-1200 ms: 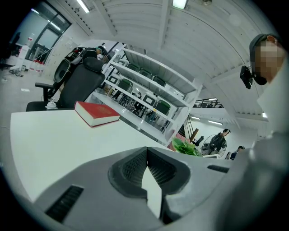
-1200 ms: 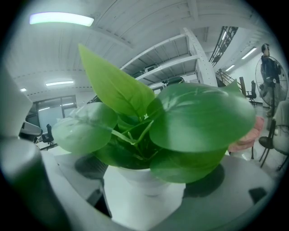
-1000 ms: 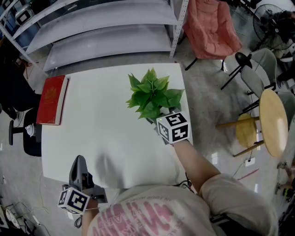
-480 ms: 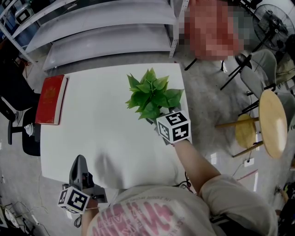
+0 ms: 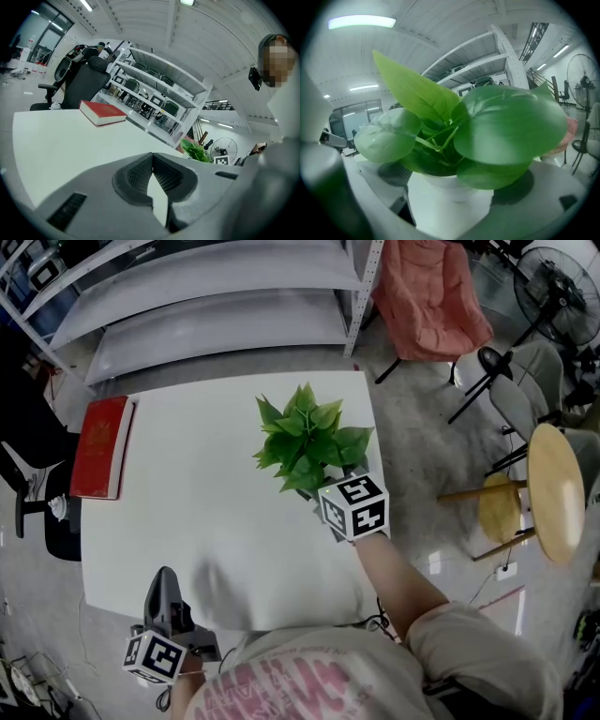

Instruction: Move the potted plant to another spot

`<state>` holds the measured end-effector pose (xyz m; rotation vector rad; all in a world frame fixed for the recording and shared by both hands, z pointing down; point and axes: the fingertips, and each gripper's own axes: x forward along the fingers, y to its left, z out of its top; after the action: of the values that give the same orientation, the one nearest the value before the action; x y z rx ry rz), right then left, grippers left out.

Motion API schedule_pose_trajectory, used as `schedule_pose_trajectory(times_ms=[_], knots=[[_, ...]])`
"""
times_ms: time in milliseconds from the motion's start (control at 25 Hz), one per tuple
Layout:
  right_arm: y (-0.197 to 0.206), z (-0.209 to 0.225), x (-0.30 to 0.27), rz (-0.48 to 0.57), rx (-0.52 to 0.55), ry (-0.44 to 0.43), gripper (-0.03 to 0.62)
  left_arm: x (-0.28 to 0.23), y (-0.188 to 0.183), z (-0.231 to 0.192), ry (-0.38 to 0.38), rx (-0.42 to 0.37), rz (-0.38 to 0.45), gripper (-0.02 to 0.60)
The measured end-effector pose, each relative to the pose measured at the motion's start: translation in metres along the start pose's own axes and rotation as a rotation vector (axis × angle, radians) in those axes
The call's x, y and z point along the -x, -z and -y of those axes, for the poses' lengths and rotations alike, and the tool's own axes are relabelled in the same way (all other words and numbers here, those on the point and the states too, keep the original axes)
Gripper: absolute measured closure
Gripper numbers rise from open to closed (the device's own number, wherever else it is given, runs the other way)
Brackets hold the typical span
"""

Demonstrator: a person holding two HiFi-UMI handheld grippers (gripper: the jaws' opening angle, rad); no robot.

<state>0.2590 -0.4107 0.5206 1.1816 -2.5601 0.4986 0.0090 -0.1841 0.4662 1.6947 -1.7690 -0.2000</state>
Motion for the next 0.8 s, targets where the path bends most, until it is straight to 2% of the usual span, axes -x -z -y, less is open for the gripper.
schedule_pose_trajectory(times_ms=[200, 680, 800], knots=[[0.002, 0.0, 0.002, 0.021, -0.025, -0.002, 0.085, -0.003, 0.018, -0.004, -0.014, 0.035, -0.036, 0.579], [0.01, -0.005, 0.02, 0.008, -0.069, 0.047, 0.085, -0.002, 0.008, 0.005, 0.051, 0.007, -0.046, 0.578], [0.012, -0.006, 0.031, 0.006, -0.105, 0.075, 0.085, -0.003, 0.002, 0.007, 0.099, -0.001, -0.043, 0.578]])
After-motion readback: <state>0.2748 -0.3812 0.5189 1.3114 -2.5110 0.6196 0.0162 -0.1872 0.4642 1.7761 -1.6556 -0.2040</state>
